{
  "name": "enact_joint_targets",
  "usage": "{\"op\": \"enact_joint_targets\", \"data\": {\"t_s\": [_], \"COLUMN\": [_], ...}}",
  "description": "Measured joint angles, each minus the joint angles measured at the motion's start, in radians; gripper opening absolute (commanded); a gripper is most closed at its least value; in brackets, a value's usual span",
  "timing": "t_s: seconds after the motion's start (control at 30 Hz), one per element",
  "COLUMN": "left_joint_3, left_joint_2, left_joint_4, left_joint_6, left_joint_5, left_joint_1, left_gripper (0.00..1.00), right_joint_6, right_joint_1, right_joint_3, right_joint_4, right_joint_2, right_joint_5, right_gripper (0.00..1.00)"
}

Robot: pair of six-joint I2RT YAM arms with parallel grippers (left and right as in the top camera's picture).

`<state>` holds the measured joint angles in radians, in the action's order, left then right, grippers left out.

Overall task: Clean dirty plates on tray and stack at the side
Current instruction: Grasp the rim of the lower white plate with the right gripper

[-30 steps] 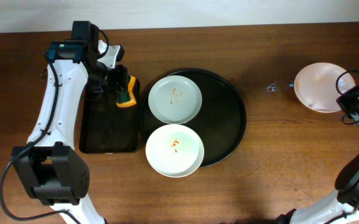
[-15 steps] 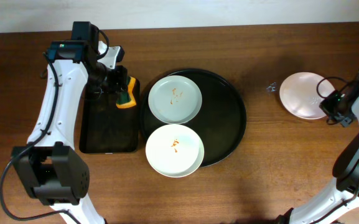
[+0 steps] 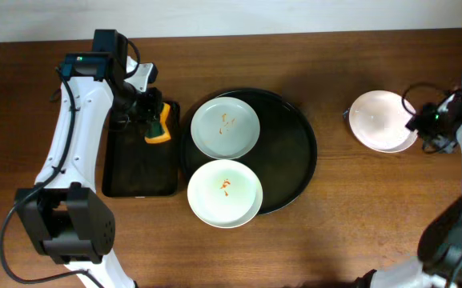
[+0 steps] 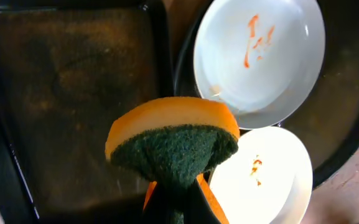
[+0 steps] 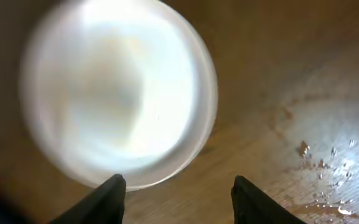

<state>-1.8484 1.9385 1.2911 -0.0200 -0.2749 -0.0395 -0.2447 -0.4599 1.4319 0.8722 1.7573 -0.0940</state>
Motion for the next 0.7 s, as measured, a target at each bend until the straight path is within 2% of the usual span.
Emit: {"op": "enact_joint_targets", "data": {"t_s": [0.03, 0.13, 0.2, 0.27, 0.37, 0.43, 0.5, 0.6, 0.7], "left_joint_3": [0.000, 0.000, 0.000, 0.000, 0.000, 0.000, 0.000, 0.000, 0.000], "left_joint_2": [0.000, 0.000, 0.000, -0.001, -0.001, -0.001, -0.001, -0.001, -0.001], "left_joint_4": [0.003, 0.025, 0.036, 0.037, 0.036, 0.035, 0.034, 0.034, 0.034], "left_joint_6": [0.000, 0.018, 0.022, 0.024, 0.024, 0.024, 0.024, 0.024, 0.024], "left_joint_5": [0.003, 0.061, 0.076, 0.082, 0.085, 0.085, 0.086, 0.086, 0.086], "left_joint_1": [0.000, 0.000, 0.000, 0.000, 0.000, 0.000, 0.000, 0.000, 0.000], "left_gripper": [0.00, 0.00, 0.00, 0.00, 0.00, 0.00, 0.00, 0.00, 0.00], "right_joint_6": [0.022, 0.150, 0.198, 0.219, 0.224, 0.194, 0.124, -0.029, -0.181], "right_joint_1": [0.025, 0.266, 0.407, 0.550, 0.752, 0.830, 0.903, 0.919, 0.919], "right_joint_3": [0.005, 0.021, 0.013, -0.023, -0.136, -0.223, -0.302, -0.361, -0.387], "right_joint_4": [0.030, 0.271, 0.360, 0.365, 0.296, 0.177, 0.046, -0.085, -0.130], "right_joint_2": [-0.037, -0.140, -0.138, -0.137, -0.129, -0.114, -0.072, -0.027, 0.023], "right_joint_5": [-0.024, -0.128, -0.146, -0.159, -0.167, -0.186, -0.256, -0.275, -0.276], "right_gripper": [0.54, 0.56, 0.56, 0.55, 0.49, 0.46, 0.46, 0.43, 0.23]}}
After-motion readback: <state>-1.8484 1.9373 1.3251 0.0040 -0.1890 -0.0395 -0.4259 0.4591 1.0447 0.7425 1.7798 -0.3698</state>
